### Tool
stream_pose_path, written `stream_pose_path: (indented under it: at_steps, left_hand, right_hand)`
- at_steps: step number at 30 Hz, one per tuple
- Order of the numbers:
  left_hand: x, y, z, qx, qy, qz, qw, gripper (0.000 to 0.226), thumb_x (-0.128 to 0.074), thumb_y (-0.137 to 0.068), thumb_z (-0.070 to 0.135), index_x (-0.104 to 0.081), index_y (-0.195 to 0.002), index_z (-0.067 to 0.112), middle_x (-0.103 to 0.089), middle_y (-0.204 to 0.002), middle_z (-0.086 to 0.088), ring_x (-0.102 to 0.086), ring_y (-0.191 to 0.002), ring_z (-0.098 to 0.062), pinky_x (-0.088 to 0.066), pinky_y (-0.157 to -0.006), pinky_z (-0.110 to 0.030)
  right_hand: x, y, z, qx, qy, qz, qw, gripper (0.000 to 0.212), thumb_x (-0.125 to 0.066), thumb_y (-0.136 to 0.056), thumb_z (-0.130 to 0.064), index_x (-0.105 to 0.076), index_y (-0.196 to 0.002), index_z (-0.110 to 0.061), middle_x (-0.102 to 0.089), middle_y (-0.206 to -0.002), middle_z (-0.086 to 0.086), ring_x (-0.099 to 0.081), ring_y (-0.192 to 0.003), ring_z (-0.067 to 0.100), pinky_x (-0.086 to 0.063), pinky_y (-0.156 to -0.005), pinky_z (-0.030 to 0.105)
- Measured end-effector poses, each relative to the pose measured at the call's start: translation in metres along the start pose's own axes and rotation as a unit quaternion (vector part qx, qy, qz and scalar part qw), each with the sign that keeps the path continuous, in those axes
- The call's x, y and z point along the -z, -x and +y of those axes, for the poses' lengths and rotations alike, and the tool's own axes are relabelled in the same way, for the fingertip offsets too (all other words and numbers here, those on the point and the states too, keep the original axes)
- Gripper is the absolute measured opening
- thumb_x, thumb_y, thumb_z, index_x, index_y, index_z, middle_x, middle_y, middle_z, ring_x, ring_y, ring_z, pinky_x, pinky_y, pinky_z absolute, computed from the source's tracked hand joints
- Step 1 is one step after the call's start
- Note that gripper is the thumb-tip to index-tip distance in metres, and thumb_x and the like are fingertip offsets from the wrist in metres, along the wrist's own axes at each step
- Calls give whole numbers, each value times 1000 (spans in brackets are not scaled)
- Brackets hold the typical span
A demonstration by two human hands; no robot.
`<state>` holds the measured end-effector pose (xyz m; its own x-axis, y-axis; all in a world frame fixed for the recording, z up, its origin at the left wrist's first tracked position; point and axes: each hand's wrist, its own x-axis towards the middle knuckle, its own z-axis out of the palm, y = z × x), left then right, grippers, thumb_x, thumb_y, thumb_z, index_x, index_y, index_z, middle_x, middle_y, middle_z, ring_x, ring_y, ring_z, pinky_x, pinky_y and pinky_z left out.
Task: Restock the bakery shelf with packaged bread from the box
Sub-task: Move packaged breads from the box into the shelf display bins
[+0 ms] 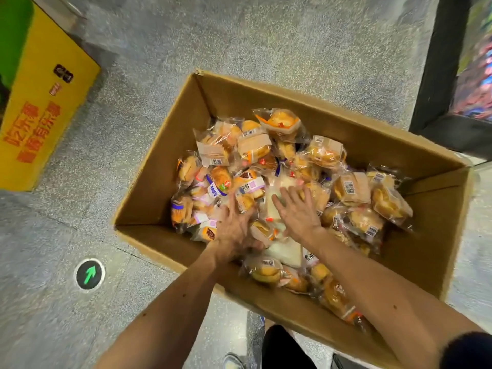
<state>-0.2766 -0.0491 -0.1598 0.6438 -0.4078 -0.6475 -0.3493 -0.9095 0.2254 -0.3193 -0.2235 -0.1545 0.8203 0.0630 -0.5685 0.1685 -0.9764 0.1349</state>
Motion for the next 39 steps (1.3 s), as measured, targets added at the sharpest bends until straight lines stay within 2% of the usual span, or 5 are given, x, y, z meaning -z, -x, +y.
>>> stream_pose_path:
  at_steps: [14, 20, 24, 29, 39]
  left_hand:
    - [36, 39, -47, -43, 236, -17, 971, 88, -86, -48, 56, -53, -127, 38, -10, -164, 5, 6, -152, -18, -7, -122, -43]
    - [74, 74, -56, -54, 328, 38, 942, 71, -92, -49, 58, -60, -112, 46, -45, -145, 1, -35, -141, -22, -35, -112, -46]
    - [104, 102, -49, -65, 425, 37, 902, 59, -93, -63, 12, -60, -112, 19, -59, -113, 16, -61, -97, 12, -46, -76, -5]
    - [127, 125, -34, -93, 483, 1, 871, 91, -100, -45, 30, -57, -124, 16, -69, -116, -12, -70, -98, -17, -59, -80, -31]
    - [137, 202, 71, -275, 410, -172, 853, 113, -101, -30, 43, -56, -125, 0, -74, -107, -13, -70, -101, -29, -56, -87, -42]
  right_hand:
    - [16, 17, 3, -14, -326, 14, 945, 64, -61, -90, -49, -37, -144, -24, -61, -130, 6, -48, -129, 25, -14, -118, 44]
    - [46, 47, 2, -126, -685, 48, 716, 15, -56, -96, -12, -60, -110, -18, -65, -94, 3, -60, -82, 18, -53, -80, 37]
    - [72, 84, 9, -149, -842, 29, 518, 18, -42, -100, -8, -54, -112, 0, -66, -101, 17, -66, -91, 29, -56, -79, 39]
    - [92, 148, 12, -134, -924, 44, 354, 23, -38, -97, -17, -57, -106, -7, -68, -94, 14, -67, -84, 28, -56, -74, 40]
    - [82, 332, -41, -198, -909, 214, 299, 16, -61, -95, -24, -72, -103, -17, -75, -107, 7, -72, -94, 18, -56, -90, 40]
